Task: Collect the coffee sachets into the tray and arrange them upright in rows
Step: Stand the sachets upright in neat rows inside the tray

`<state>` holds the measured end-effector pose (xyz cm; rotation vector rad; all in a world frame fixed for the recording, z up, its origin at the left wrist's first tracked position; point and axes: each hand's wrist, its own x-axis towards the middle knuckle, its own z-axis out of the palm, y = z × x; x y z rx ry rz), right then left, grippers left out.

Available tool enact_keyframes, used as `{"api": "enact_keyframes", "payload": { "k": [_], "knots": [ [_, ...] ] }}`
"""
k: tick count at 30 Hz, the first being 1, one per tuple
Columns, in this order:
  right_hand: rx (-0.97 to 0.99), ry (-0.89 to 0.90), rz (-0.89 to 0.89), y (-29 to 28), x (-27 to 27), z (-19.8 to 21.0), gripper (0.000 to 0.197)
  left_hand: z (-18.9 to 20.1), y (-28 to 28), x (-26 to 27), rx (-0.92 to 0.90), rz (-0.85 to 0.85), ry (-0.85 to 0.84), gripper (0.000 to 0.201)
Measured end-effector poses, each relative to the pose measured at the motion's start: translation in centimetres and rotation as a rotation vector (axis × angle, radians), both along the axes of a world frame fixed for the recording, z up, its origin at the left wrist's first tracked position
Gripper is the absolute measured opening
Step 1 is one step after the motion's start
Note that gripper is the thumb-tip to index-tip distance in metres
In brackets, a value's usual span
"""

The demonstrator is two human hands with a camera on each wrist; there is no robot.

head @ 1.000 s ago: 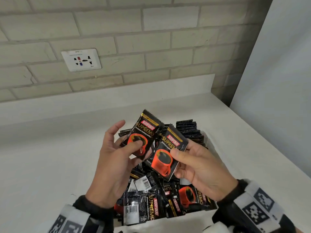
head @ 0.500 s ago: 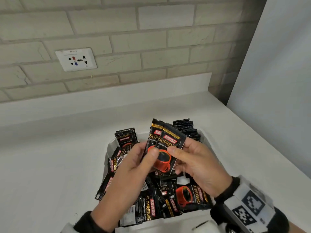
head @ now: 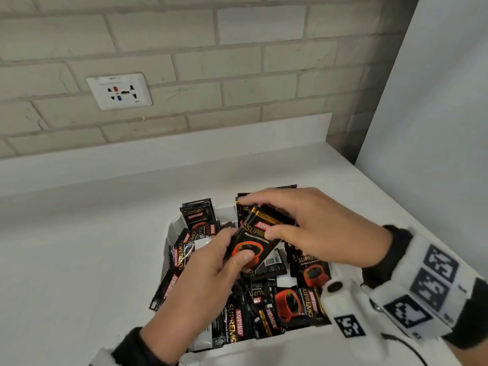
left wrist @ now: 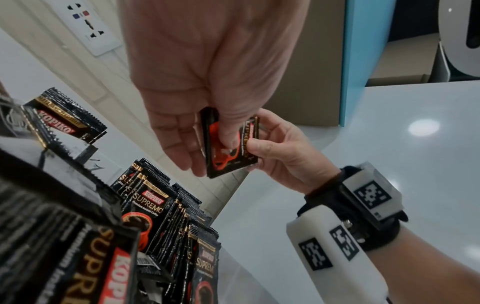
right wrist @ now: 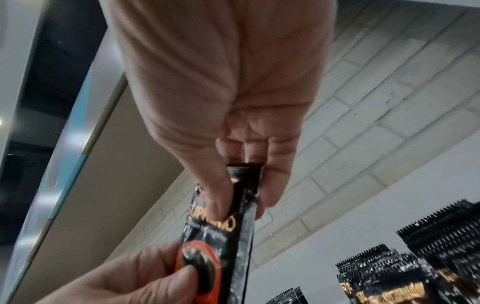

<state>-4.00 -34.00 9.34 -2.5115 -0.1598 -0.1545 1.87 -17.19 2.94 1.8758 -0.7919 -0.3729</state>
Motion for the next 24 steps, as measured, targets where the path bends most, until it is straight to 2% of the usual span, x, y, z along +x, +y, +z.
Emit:
{"api": "enact_keyframes", "payload": {
  "k": [3,6,10,12,14,19,21,24],
  "knots": [
    [0.057,0.051,-0.025,-0.5,0.7,1.6,0.051,1.3,0.2,0.5,0.066,-0.023,-0.05,0.021],
    [0.025,0.025,-0.117,-2.1,2.0,3.1,0.054,3.1,1.0,2.4,0.133,-0.017,-0.102,0.029],
    [-0.188,0.075,-0.178,-3.5,4.4,3.6,0.054,5.0,1.3,4.8,0.33,-0.047,-0.2,0.024],
    [-0.323,0.135,-0.167,-3.2,5.6,3.0,0.052,5.1,0.5,5.4,0.503,-0.147,-0.311,0.028],
    [-0.463,0.174,-0.143,-2.5,6.7,1.9,0.046,4.4,-0.8,5.5,0.669,-0.313,-0.427,0.034],
    [-0.708,0.233,-0.05,-1.0,8.7,-1.3,0.027,1.0,-3.9,5.7,0.998,-0.642,-0.553,0.048],
    [-0.773,0.239,-0.019,-0.8,9.1,-2.3,0.03,-0.2,-4.7,5.8,1.069,-0.711,-0.627,0.049],
    [-0.813,0.245,-0.002,-0.7,9.4,-3.2,0.033,-1.5,-5.5,5.9,1.086,-0.707,-0.67,0.046]
  ]
}}
